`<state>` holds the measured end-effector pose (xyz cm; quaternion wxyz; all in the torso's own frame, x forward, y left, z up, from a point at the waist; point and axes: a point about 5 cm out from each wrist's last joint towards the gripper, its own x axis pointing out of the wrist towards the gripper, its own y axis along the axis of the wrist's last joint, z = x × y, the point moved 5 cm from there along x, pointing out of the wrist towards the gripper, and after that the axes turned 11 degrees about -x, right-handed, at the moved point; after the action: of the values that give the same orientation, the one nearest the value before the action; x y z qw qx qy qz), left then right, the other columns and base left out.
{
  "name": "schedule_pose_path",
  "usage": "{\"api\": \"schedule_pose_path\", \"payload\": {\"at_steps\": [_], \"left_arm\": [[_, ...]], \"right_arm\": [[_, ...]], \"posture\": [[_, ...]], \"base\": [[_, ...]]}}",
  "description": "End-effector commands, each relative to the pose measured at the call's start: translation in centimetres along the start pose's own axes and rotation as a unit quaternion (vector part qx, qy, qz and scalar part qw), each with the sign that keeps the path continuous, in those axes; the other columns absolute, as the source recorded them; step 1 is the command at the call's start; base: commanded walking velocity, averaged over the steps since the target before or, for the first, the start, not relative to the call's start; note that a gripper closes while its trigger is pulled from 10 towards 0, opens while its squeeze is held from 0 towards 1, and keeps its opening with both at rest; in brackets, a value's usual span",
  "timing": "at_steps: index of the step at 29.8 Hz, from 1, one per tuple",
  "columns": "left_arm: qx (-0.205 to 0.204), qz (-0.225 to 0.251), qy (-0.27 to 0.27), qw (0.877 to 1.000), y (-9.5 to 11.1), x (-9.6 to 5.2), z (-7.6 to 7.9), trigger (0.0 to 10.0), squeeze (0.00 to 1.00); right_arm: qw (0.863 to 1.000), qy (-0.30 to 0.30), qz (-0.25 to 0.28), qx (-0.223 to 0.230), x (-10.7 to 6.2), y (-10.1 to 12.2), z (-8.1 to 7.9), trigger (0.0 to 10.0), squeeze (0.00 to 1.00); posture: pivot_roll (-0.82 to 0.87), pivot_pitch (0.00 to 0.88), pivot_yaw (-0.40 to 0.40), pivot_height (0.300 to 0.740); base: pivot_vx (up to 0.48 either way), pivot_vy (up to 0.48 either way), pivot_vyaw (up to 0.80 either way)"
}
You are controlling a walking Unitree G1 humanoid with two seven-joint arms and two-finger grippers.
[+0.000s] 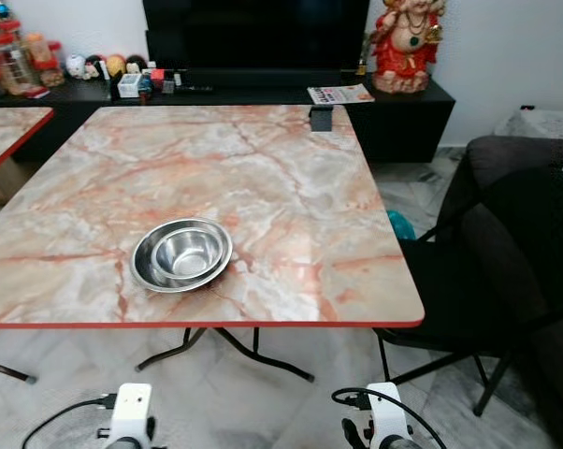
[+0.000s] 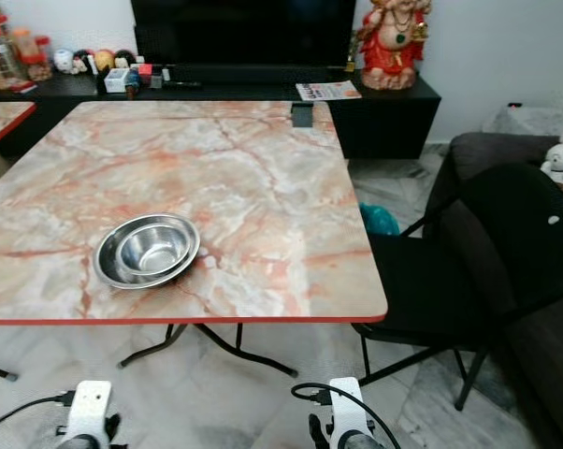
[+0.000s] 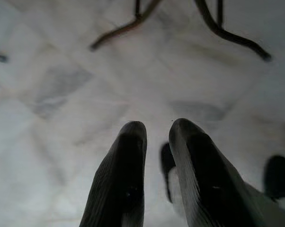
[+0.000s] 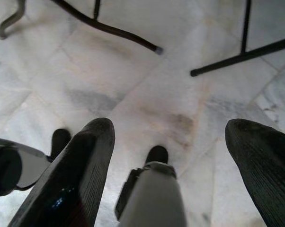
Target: Setting the table
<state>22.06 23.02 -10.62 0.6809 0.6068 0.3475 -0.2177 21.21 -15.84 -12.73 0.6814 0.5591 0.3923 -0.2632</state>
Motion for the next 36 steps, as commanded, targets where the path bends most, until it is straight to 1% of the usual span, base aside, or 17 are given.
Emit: {"api": "schedule_pose_path", "payload": {"at_steps": [1, 2, 3, 4, 5, 10, 13, 15, 16, 18, 26, 30, 36], "left_arm": [[-0.006, -0.016, 0.006, 1.0, -1.1, -0.1, 0.0, 10.0, 0.0], [-0.004, -0.018, 0.006, 1.0, -1.2, -0.1, 0.1, 10.0, 0.0], [-0.012, -0.018, 0.008, 1.0, -1.4, 0.0, 0.3, 10.0, 0.0], [-0.027, -0.029, 0.021, 0.999, -2.0, -0.1, 0.3, 10.0, 0.0], [-0.03, -0.033, 0.024, 0.999, -2.2, -0.1, 0.3, 10.0, 0.0], [-0.037, -0.046, 0.03, 0.998, -3.2, -0.3, 0.4, 10.0, 0.0], [-0.036, -0.048, 0.03, 0.998, -3.4, -0.4, 0.4, 10.0, 0.0], [-0.04, -0.049, 0.035, 0.997, -3.5, -0.4, 0.2, 10.0, 0.0], [-0.05, -0.053, 0.049, 0.996, -3.9, -0.6, -0.4, 10.0, 0.0], [-0.055, -0.053, 0.055, 0.996, -4.0, -0.6, -0.7, 10.0, 0.0], [-0.062, -0.051, 0.065, 0.995, -4.1, -0.7, -1.1, 10.0, 0.0], [-0.062, -0.049, 0.069, 0.994, -4.0, -0.7, -1.3, 10.0, 0.0], [-0.059, -0.047, 0.071, 0.995, -3.8, -0.7, -1.4, 10.0, 0.0]], "right_arm": [[1.0, -0.006, 0.009, 0.011, 0.0, 0.5, 0.3, 10.0, 0.0], [1.0, -0.007, 0.009, 0.011, 0.0, 0.6, 0.4, 10.0, 0.0], [1.0, -0.008, 0.009, 0.013, 0.0, 0.5, 0.5, 10.0, 0.0], [1.0, -0.012, 0.009, 0.016, 0.0, 0.4, 0.8, 10.0, 0.0], [1.0, -0.013, 0.009, 0.016, 0.0, 0.4, 0.8, 10.0, 0.0], [1.0, -0.016, 0.006, 0.017, -0.1, 0.1, 0.9, 10.0, 0.0], [1.0, -0.016, 0.006, 0.017, -0.1, 0.1, 0.9, 10.0, 0.0], [1.0, -0.016, 0.006, 0.019, -0.1, 0.1, 1.0, 10.0, 0.0], [1.0, -0.016, 0.005, 0.015, -0.1, 0.0, 1.0, 10.0, 0.0], [1.0, -0.016, 0.003, 0.009, -0.1, 0.0, 1.0, 10.0, 0.0], [1.0, -0.016, 0.009, -0.001, -0.1, 0.3, 1.0, 10.0, 0.0], [1.0, -0.017, 0.01, 0.017, -0.1, 0.4, 1.0, 10.0, 0.0], [1.0, -0.015, 0.01, 0.015, 0.0, 0.4, 0.9, 10.0, 0.0]], "posture": [[0.02, 0.0, -0.008, 0.709], [0.02, 0.0, -0.008, 0.709], [0.01, 0.0, -0.005, 0.709], [0.01, 0.0, -0.005, 0.709], [0.01, 0.0, -0.005, 0.709], [-0.01, 0.0, 0.002, 0.709], [-0.01, 0.0, 0.002, 0.709], [-0.01, 0.0, 0.003, 0.709], [0.0, 0.0, -0.001, 0.709], [0.0, 0.0, -0.001, 0.709], [-0.01, 0.0, 0.003, 0.709], [-0.01, 0.0, 0.005, 0.709], [-0.01, 0.0, 0.011, 0.709]], "base": [[0.0, 0.0, 0.0], [0.0, 0.0, 0.0], [0.0, 0.0, 0.0], [0.0, 0.0, 0.0], [0.0, 0.0, 0.0], [0.0, 0.0, 0.0], [0.0, 0.0, 0.0], [0.0, 0.364, 0.0], [0.0, 0.364, 0.0], [0.0, 0.368, 0.0], [0.0, 0.386, 0.0], [0.0, 0.48, 0.0], [0.0, 0.48, 0.0]]}}
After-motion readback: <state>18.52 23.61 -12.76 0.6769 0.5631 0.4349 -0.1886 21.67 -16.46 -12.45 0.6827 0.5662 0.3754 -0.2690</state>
